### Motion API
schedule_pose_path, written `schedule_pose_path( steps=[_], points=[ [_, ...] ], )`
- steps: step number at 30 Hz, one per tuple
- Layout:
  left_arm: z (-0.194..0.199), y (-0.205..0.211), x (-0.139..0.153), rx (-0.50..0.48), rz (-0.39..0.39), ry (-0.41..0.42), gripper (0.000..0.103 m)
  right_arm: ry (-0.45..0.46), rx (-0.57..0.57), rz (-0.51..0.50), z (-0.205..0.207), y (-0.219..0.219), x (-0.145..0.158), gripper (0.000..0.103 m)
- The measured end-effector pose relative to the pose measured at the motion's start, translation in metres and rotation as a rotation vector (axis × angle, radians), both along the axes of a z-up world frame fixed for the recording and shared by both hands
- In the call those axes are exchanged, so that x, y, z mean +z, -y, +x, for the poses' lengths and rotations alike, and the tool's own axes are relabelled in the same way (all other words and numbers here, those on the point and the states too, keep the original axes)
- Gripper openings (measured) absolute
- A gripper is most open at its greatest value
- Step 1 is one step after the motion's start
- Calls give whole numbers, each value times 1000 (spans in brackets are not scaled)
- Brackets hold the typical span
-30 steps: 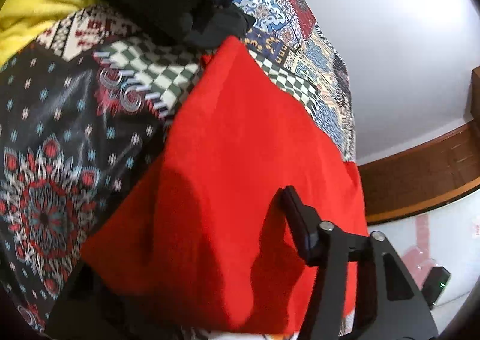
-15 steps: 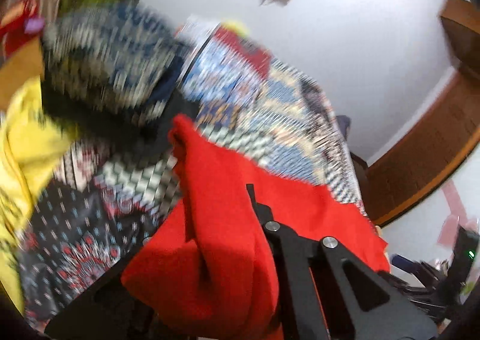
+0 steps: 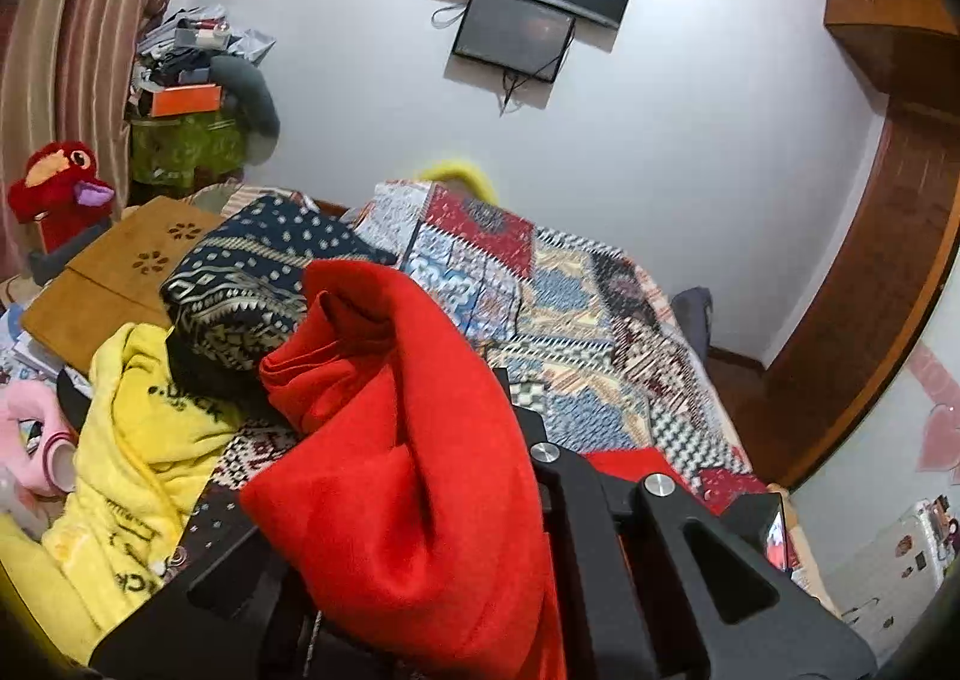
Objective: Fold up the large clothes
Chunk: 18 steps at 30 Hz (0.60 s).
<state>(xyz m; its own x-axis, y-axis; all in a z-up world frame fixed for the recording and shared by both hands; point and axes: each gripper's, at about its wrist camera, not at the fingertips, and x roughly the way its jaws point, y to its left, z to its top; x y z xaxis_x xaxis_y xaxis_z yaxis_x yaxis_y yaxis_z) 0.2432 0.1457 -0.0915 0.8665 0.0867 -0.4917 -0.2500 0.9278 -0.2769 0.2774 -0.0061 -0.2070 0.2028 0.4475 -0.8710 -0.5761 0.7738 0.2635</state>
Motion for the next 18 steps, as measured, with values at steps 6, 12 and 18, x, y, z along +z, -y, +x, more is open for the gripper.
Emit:
schedule_pose_path(
  steps=[6, 12, 18],
  points=[
    [1, 15, -1, -24, 31, -5, 3, 59, 73, -66, -8, 4, 3, 83],
    [17, 60, 15, -133, 58, 18, 3, 154, -114, -104, -6, 96, 20, 83],
    [41, 129, 15, -288, 79, 0, 3, 92, -318, -143, 4, 185, -2, 83]
  ],
)
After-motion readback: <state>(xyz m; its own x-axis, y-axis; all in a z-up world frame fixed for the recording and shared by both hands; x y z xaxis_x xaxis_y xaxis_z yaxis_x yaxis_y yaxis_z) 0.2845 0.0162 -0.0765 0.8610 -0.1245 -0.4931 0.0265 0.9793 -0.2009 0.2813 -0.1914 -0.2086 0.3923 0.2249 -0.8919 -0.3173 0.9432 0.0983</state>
